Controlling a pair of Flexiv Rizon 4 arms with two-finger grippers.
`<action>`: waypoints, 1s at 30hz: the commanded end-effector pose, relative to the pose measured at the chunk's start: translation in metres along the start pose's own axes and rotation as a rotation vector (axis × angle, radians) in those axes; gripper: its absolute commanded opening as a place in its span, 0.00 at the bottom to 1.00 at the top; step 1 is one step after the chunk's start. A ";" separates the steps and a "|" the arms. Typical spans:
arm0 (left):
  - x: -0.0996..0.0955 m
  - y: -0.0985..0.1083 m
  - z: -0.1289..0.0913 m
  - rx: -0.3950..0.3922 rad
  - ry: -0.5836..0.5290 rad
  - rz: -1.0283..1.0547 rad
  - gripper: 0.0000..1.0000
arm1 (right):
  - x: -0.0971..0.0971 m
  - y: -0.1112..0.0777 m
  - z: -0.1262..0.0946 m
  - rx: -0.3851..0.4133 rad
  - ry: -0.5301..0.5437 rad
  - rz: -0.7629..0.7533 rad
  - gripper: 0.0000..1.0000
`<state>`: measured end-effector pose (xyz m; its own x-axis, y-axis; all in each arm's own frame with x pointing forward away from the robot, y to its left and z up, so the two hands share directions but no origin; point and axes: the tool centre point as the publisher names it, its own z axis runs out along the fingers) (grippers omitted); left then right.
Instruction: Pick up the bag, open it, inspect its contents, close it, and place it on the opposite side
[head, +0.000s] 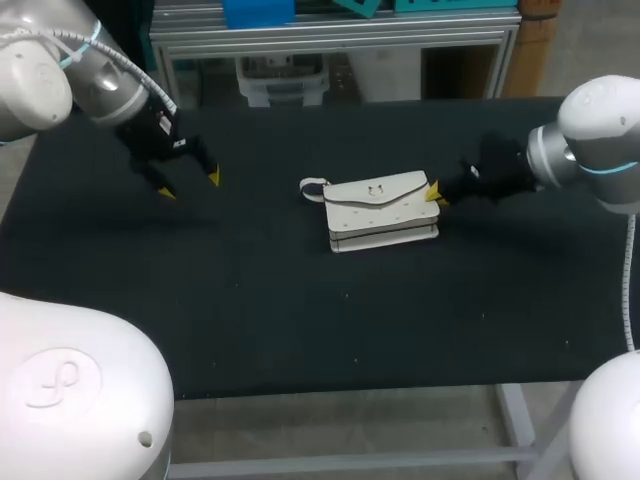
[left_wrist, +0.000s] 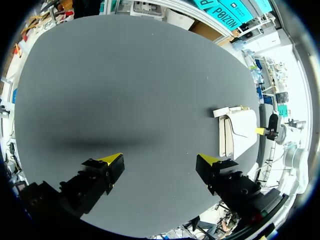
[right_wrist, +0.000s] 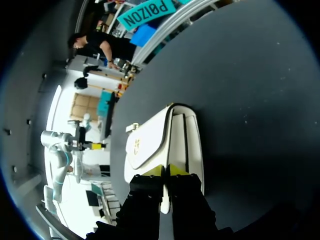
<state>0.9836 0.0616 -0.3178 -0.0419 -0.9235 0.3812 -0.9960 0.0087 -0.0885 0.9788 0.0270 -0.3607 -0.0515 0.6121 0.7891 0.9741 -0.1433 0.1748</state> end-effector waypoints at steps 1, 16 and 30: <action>0.000 -0.003 0.001 -0.008 0.000 0.000 1.00 | -0.004 0.005 -0.001 0.017 0.029 -0.001 0.00; -0.009 -0.011 -0.010 0.045 -0.049 0.032 1.00 | -0.020 0.022 -0.017 -0.044 0.007 0.000 0.00; -0.048 -0.045 -0.041 0.032 -0.151 0.201 1.00 | -0.103 0.115 -0.108 -0.124 -0.030 -0.052 0.00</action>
<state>1.0179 0.1214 -0.2976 -0.2223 -0.9508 0.2156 -0.9625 0.1788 -0.2042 1.0550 -0.1184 -0.3581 -0.0755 0.6715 0.7372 0.9157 -0.2460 0.3178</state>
